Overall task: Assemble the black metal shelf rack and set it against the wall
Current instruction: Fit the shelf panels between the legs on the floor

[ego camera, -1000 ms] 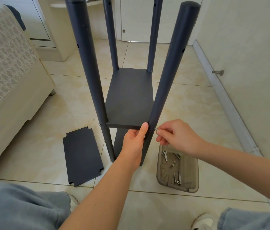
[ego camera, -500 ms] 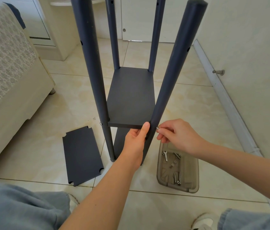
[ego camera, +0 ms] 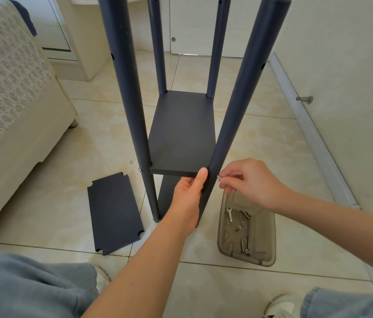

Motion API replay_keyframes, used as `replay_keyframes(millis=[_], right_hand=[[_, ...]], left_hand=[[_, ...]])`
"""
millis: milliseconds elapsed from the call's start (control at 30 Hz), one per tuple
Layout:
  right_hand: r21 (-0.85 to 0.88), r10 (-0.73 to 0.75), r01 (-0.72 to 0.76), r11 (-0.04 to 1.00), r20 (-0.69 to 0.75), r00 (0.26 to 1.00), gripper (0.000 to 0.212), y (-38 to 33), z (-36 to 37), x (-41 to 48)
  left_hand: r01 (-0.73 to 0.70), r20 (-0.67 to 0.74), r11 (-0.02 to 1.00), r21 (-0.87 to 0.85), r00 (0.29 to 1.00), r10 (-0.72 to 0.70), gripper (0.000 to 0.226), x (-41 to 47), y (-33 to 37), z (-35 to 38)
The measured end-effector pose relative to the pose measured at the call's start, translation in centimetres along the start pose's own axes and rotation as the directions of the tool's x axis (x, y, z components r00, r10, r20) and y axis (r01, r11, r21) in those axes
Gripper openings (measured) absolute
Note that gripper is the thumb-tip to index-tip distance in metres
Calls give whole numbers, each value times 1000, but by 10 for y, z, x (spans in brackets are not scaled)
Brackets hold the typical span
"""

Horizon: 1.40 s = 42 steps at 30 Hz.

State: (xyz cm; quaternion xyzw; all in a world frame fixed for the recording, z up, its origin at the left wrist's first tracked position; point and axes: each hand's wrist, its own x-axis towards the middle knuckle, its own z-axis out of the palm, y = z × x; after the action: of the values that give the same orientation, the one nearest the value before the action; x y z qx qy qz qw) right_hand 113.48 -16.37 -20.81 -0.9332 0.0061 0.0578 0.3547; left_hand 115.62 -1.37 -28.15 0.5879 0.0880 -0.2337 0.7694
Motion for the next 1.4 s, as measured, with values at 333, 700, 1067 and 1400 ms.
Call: replay_keyframes(millis=[333,700,1067,1400], right_hand=[[-224,-113,133,965,97,989,16,4,-7,6],[-63,-74,78,995,64,995,45,16,-8,19],[65,-145,141,988,61,988,64,13,-3,22],[12,-156,156,988,44,987,51,11,3,26]], left_hand=[[26,61,995,-92,998,-21,20,-5,5,-1],[59,66,992,-115,997,-51,12,-5,9,0],[59,40,984,-166,998,-53,19,-14,17,4],[43,23,980,-196,999,-39,22,-13,19,3]])
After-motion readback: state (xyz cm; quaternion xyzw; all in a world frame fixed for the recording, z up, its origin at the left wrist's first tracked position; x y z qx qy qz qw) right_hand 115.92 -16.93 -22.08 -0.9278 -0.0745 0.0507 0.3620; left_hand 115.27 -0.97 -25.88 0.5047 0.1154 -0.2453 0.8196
